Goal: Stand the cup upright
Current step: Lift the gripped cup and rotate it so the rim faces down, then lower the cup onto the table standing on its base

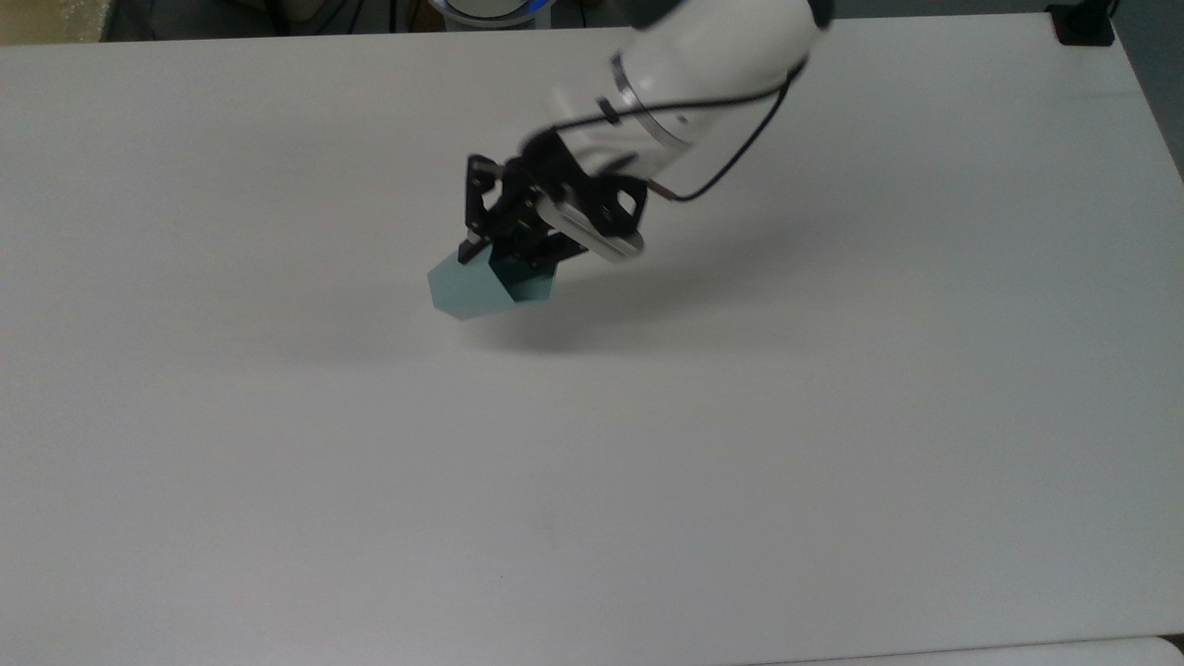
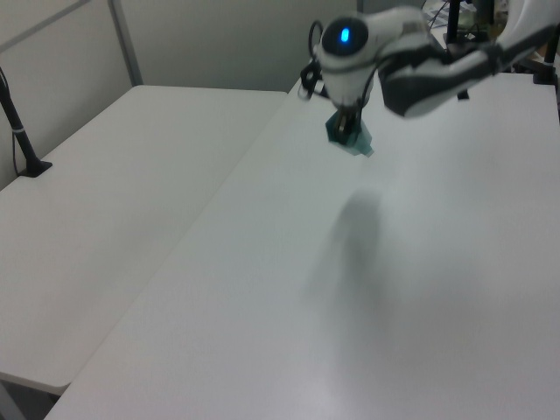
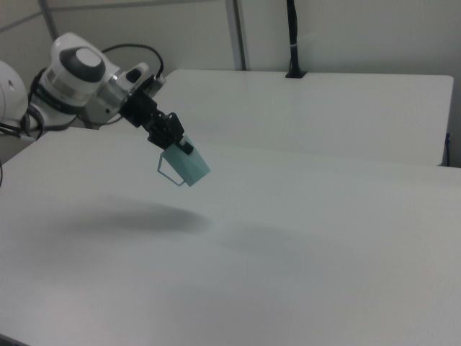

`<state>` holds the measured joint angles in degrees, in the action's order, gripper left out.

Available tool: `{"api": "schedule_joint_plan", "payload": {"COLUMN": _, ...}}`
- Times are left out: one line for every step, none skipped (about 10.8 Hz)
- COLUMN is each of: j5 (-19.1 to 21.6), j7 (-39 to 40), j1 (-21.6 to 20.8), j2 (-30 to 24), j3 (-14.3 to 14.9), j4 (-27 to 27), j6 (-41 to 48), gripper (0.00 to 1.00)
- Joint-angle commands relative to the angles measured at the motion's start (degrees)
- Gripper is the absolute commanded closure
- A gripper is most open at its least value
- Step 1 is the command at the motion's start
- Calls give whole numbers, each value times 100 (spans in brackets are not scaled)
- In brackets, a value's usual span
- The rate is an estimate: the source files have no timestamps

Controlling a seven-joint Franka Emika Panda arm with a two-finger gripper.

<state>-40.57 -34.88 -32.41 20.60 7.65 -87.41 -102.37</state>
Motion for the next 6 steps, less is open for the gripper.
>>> {"api": "schedule_joint_plan", "payload": {"j5": 1460, "j7": 104, "j1": 541, "j2": -1116, "j3": -44, "j4": -1142, "j6": -605, "gripper": 100}}
{"api": "schedule_joint_plan", "payload": {"j5": 1943, "j7": 130, "j1": 665, "j2": -1441, "j3": -44, "j4": -1643, "j6": -1061, "gripper": 100}}
{"api": "schedule_joint_plan", "payload": {"j5": 2400, "j7": 304, "j1": 831, "j2": -1714, "j3": -36, "j4": -2005, "j6": -1413, "gripper": 100}}
{"api": "schedule_joint_plan", "payload": {"j5": 3022, "j7": 584, "j1": 1015, "j2": -1865, "j3": -36, "j4": -2217, "j6": -1626, "gripper": 100}}
{"api": "schedule_joint_plan", "payload": {"j5": 3664, "j7": 866, "j1": 1209, "j2": -1936, "j3": -27, "j4": -2376, "j6": -1906, "gripper": 100}}
{"api": "schedule_joint_plan", "payload": {"j5": 4123, "j7": 1112, "j1": 1402, "j2": -1989, "j3": -27, "j4": -2647, "j6": -2205, "gripper": 100}}
